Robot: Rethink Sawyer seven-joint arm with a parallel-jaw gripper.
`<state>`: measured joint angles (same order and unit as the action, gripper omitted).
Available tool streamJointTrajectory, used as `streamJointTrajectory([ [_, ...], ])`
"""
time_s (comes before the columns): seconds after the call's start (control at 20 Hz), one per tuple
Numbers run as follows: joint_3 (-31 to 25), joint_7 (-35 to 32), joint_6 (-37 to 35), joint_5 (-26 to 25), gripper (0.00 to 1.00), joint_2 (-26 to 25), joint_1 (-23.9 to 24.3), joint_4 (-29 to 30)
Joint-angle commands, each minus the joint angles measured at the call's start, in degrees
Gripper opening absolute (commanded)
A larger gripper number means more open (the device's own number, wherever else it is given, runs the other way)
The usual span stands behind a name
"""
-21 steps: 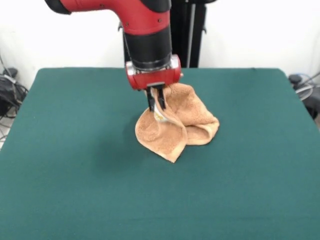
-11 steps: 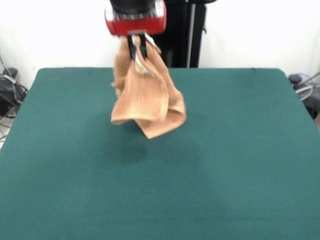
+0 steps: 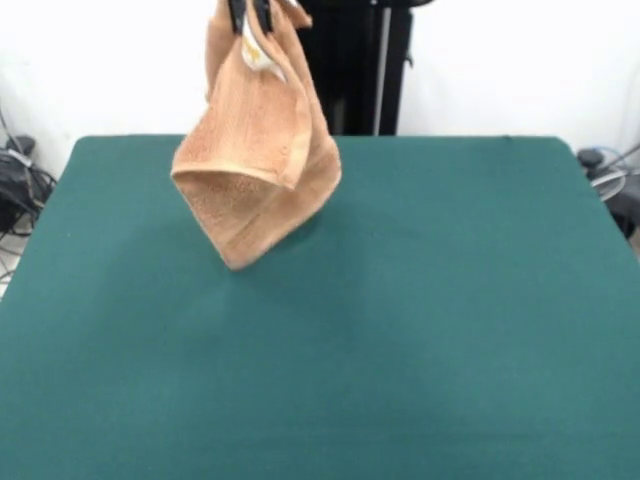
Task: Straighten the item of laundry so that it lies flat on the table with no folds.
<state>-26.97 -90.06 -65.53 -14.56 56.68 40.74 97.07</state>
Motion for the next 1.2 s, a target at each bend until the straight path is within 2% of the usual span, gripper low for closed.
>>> streamJointTrajectory([
  [0.05, -4.07, 10.06, 0.91, 2.92, 0.0, 5.32, 2.26, 6.31],
  [0.3, -5.04, 10.06, 1.61, 3.17, 0.0, 6.07, 3.09, 7.14],
  [0.4, -5.49, 10.83, -0.18, 3.46, 0.0, 6.64, 3.39, 5.77],
  [0.5, -5.93, 11.68, -3.57, 3.15, 0.0, 6.81, 3.19, 2.71],
  [0.75, -8.06, 14.5, -13.57, 0.16, 0.0, 2.1, 1.99, -9.33],
  [0.9, -8.71, 16.86, -14.98, -1.28, 0.0, 0.78, 2.65, -11.91],
  [1.2, -9.63, 22.54, -6.0, -5.47, 0.0, -3.86, 5.9, -9.94],
])
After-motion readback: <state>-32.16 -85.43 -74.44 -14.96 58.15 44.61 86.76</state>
